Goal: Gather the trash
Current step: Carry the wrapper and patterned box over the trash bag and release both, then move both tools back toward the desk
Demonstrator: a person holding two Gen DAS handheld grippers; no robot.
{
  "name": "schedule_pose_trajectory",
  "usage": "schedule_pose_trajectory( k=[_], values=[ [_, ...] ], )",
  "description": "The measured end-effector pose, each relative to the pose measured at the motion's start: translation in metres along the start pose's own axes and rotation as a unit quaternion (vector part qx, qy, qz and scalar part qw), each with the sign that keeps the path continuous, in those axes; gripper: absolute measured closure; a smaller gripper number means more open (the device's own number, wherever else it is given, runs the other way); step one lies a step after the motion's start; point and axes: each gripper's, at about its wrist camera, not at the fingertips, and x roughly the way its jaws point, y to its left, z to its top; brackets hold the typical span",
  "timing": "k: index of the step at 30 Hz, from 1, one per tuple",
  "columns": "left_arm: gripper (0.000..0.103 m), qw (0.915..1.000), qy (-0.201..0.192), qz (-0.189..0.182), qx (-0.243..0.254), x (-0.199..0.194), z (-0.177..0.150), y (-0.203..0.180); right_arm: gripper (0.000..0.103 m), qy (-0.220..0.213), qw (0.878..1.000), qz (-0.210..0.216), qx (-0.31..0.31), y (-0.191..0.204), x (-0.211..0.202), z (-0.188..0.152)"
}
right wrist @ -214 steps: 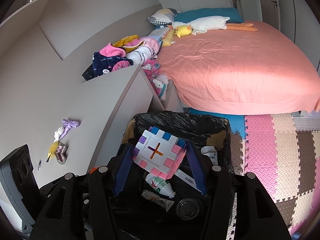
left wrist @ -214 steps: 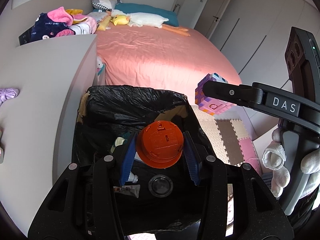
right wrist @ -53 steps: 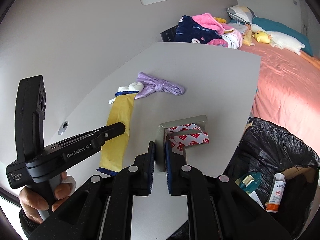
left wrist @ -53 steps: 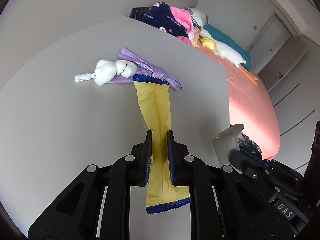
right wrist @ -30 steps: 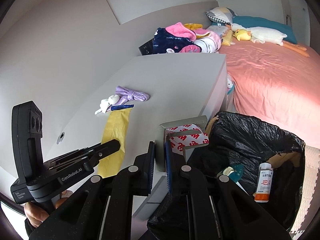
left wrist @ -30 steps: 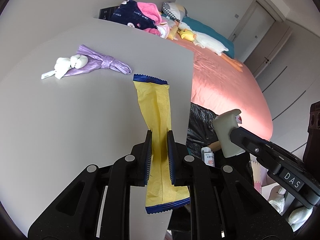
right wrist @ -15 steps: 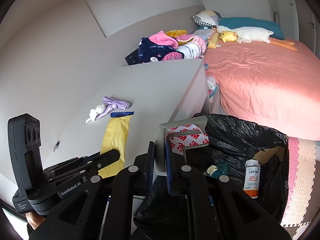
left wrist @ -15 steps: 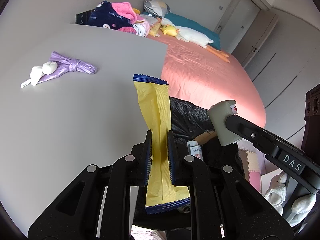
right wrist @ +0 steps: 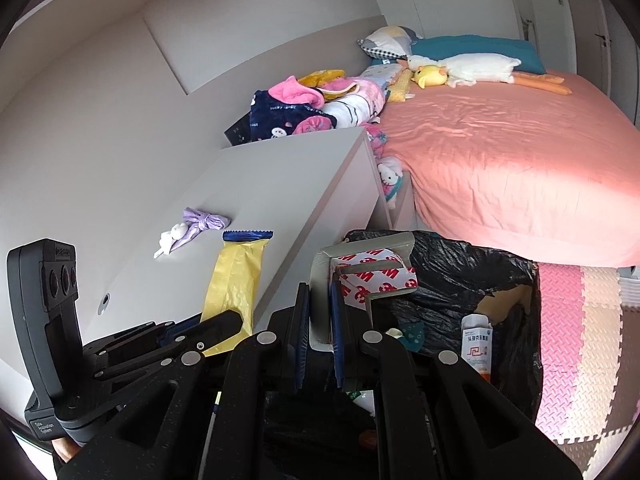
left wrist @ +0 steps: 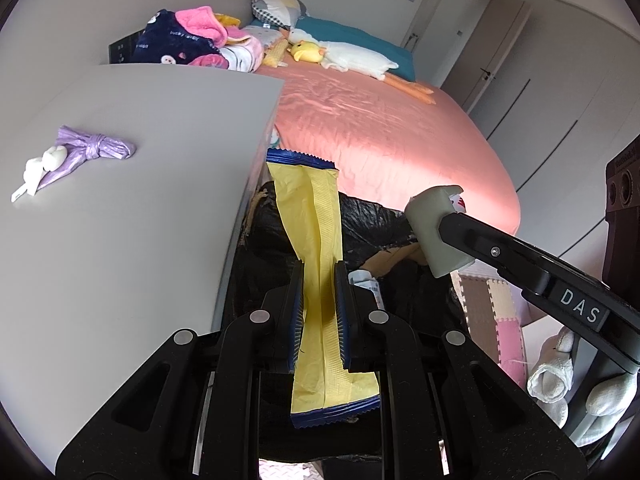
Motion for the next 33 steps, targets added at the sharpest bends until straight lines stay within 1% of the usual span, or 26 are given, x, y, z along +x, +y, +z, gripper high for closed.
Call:
schedule_pose_trajectory(
  k=[12, 22, 24, 25, 26, 27, 28, 30, 33],
  values=[
    [0.089, 0.9988, 0.019, -0.014, 0.043, 0.015, -0.004, -0.039, 0.091, -0.012, 0.999, -0.019, 0.025, -0.034, -0.020, -0.002],
    [0.089, 0.9978, 0.033, -0.017, 0.055, 0.023, -0.007, -0.047, 0.091, -0.006, 0.999, -0.026, 0.034, -0.046, -0.022, -0.002],
    [0.088, 0.9968, 0.049, -0.031, 0.054, 0.026, -0.006, -0.045, 0.091, 0.005, 0.999, -0.024, 0.037, -0.048, -0.020, -0.002],
    [0.073, 0.9964, 0.060, -0.035, 0.048, 0.029, -0.006, -0.042, 0.081, 0.011, 0.999, -0.022, 0.043, -0.049, -0.019, -0.001],
    [0.026, 0.9965, 0.068, -0.029, 0.040, 0.030, -0.006, -0.039, 0.047, 0.014, 0.998, -0.021, 0.052, -0.052, -0.019, 0.000],
    [0.005, 0.9968, 0.072, -0.010, 0.033, 0.031, -0.006, -0.036, 0.031, 0.017, 0.998, -0.029, 0.062, -0.054, -0.019, 0.000],
    [0.007, 0.9976, 0.060, -0.001, 0.033, 0.030, -0.007, -0.033, 0.022, 0.015, 0.997, -0.038, 0.069, -0.055, -0.020, 0.000],
    [0.007, 0.9977, 0.056, 0.004, 0.039, 0.029, -0.007, -0.030, 0.022, 0.007, 0.996, -0.041, 0.080, -0.058, -0.022, -0.002],
    [0.007, 0.9980, 0.055, 0.006, 0.029, 0.029, -0.007, -0.024, 0.022, 0.004, 0.995, -0.047, 0.083, -0.060, -0.021, -0.003]
  ],
)
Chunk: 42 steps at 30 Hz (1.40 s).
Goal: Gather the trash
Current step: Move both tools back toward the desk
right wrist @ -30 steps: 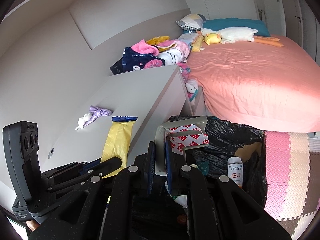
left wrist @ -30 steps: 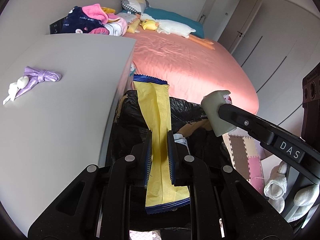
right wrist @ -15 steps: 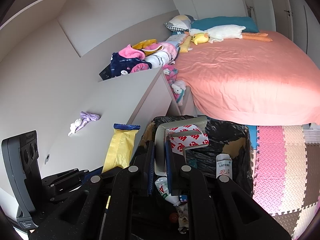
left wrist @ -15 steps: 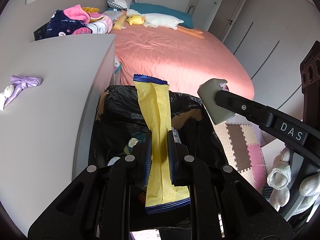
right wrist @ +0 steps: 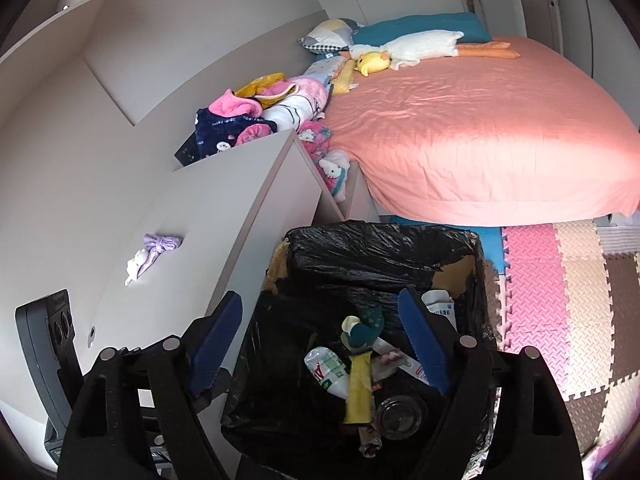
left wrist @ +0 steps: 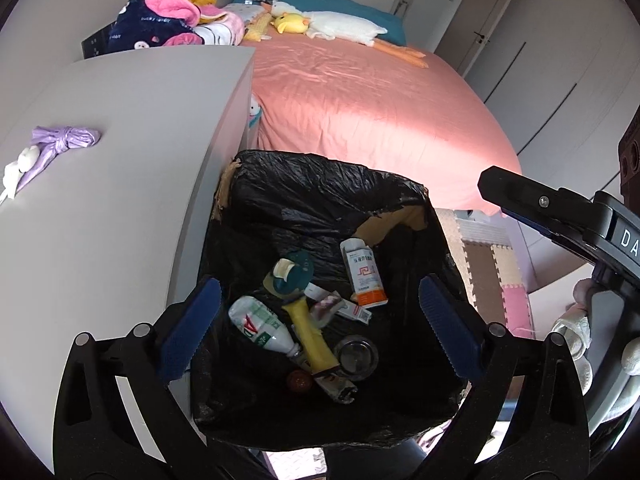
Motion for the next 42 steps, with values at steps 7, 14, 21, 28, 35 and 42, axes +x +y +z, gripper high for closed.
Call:
schedule_pose_trajectory(
  k=[7, 14, 21, 28, 35, 42],
  values=[
    [0.007, 1.0000, -0.008, 0.006, -0.002, -0.006, -0.004, 0.007, 0.022, 0.008, 1.000, 0.005, -0.009, 0.005, 0.006, -0.002],
    [0.007, 0.9997, -0.012, 0.021, -0.009, -0.009, -0.006, 0.023, 0.022, 0.016, 1.000, 0.009, -0.021, 0.016, 0.016, -0.004],
    [0.007, 0.9989, -0.023, 0.037, -0.021, -0.017, -0.004, 0.049, 0.022, 0.015, 0.999, 0.030, -0.043, 0.038, 0.028, -0.006],
    [0.007, 0.9974, -0.031, 0.056, -0.035, -0.025, -0.004, 0.081, 0.022, 0.025, 0.997, 0.039, -0.055, 0.065, 0.049, -0.005],
    [0.007, 0.9956, -0.037, 0.072, -0.048, -0.032, -0.004, 0.116, 0.022, 0.026, 0.997, 0.038, -0.066, 0.093, 0.069, -0.004],
    [0.007, 0.9929, -0.042, 0.089, -0.067, -0.039, -0.002, 0.150, 0.022, 0.036, 0.995, 0.042, -0.084, 0.121, 0.092, -0.002]
  ],
)
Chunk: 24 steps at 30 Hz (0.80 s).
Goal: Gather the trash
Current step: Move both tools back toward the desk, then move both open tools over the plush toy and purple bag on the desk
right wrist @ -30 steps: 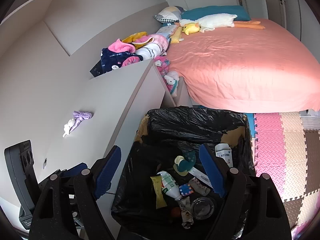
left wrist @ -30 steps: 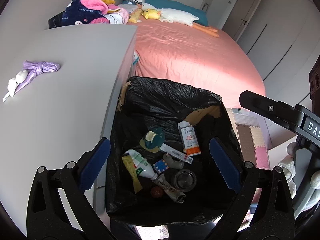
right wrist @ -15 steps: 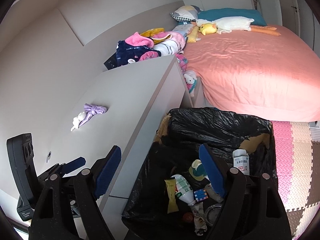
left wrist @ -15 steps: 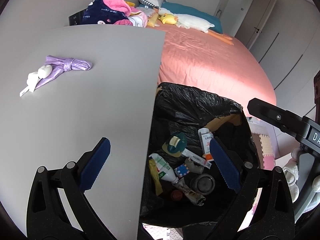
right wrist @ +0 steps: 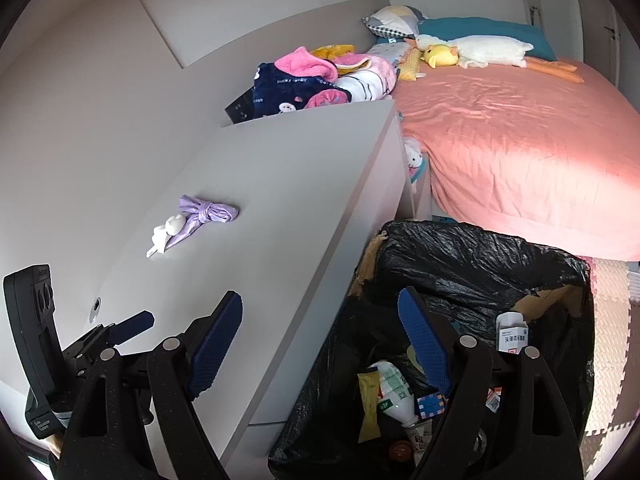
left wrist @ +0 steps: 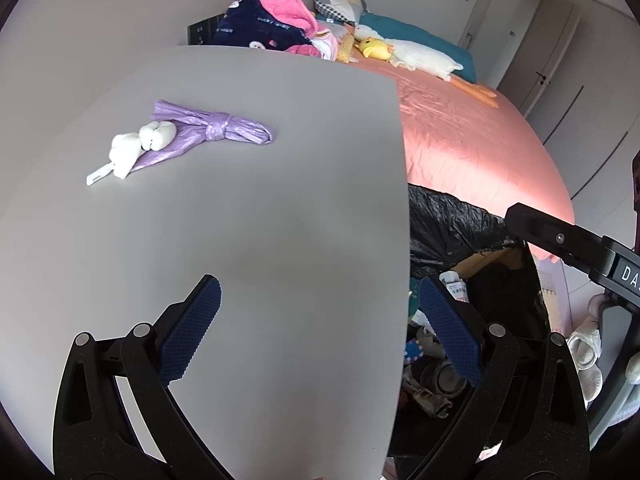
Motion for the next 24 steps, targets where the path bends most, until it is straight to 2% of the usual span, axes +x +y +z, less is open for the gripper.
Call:
schedule_pose_trajectory(
  k=[11, 24],
  values=[
    [0.007, 0.9993, -0.011, 0.020, -0.031, 0.000, 0.011, 0.052, 0.022, 0.019, 0.999, 0.006, -0.025, 0.036, 0.036, 0.011],
    [0.007, 0.9964, -0.033, 0.069, -0.036, 0.008, 0.031, 0.106, 0.022, 0.040, 0.998, 0.007, -0.052, 0.070, 0.083, 0.026]
  ],
)
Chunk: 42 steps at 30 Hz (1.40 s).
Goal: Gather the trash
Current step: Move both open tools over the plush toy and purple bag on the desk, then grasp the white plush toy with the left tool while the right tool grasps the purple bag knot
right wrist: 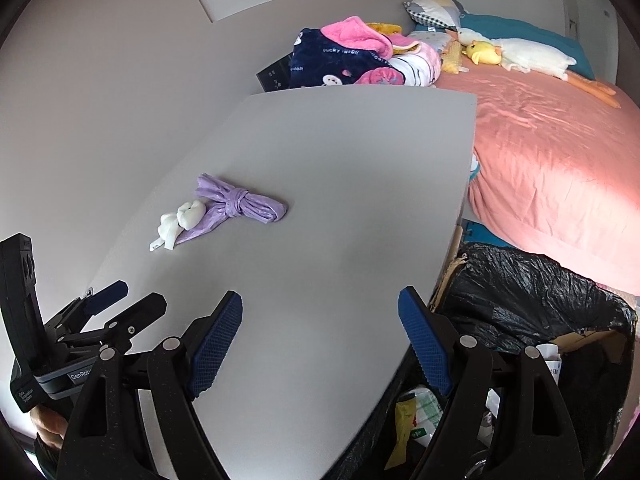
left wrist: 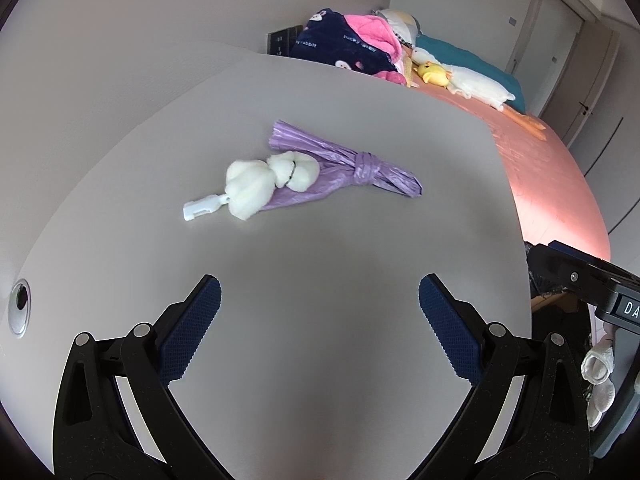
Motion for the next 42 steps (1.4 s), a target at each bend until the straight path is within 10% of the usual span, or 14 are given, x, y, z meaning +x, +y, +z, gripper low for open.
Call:
schedule_pose_trajectory(
  k=[27, 42],
  values=[
    [0.027, 0.9992, 0.027, 0.013, 0.026, 0.063, 0.048, 0.054, 0.022, 0.029, 0.999, -0.004, -0.046, 0.037, 0.070, 0.050],
    [0.070, 0.9989, 0.025, -0.030, 0.024, 0.065, 0.052, 0.064, 0.022, 0.019, 0.993, -0.013, -0.114, 0.079, 0.107, 0.088]
  ],
)
